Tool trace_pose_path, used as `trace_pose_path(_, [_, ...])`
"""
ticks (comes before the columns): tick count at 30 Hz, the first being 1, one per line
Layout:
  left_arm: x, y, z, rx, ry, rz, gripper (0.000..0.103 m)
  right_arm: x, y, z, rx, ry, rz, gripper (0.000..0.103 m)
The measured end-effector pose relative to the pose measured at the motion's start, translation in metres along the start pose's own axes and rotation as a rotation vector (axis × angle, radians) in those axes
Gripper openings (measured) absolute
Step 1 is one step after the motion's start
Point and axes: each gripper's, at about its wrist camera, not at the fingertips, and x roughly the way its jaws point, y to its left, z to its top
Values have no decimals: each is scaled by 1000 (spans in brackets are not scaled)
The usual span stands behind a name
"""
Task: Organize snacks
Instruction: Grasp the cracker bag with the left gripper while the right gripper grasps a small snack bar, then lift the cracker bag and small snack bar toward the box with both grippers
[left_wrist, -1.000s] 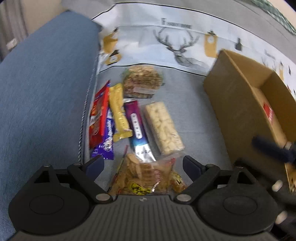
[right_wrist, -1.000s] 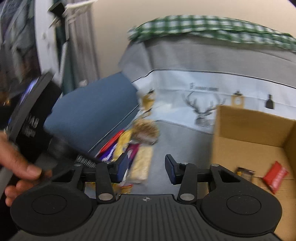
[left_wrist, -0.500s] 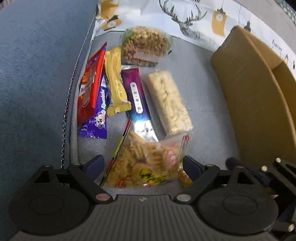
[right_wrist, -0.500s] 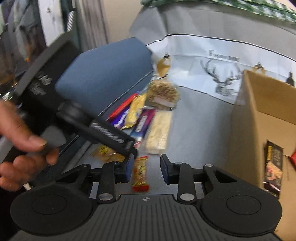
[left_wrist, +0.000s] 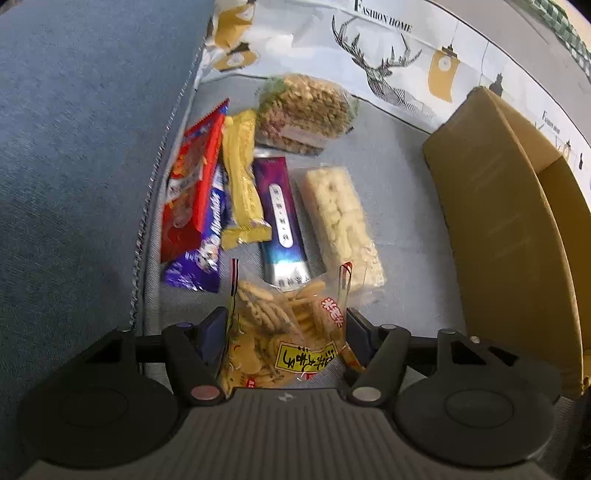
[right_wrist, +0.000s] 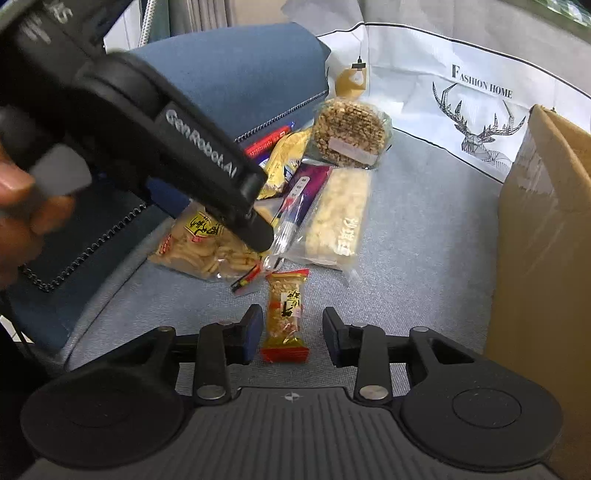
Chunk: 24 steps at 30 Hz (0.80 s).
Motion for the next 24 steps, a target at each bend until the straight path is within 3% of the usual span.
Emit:
trace_pose_path(1, [2,-1,0,3,10,-1,74,1,1,0,-9,3,-1,33])
trace_pose_path(2, [4,-2,-1,9,14,4,76,2,2,-1,-25,6,-9,21])
trace_pose_path(3, [4,-3,0,10,14,9,77,3,2,-1,-42,7,-21,20])
trace_pose_path(10, [12,-10,-2,32,45,31,83,-5,-3,-4,-49,33,-101,19])
trace_pose_path(13, [16,-16,-3,65,59,31,83,-2,-9,-7,-28,73,-98,20])
trace_pose_path(19, [19,-18,-5,80,67,37,83,1,-17,-2,41,65,-78,22])
trace_pose_path(24, [20,-20,-4,88,65,34,79,6,-16,-2,25,53,-81,22])
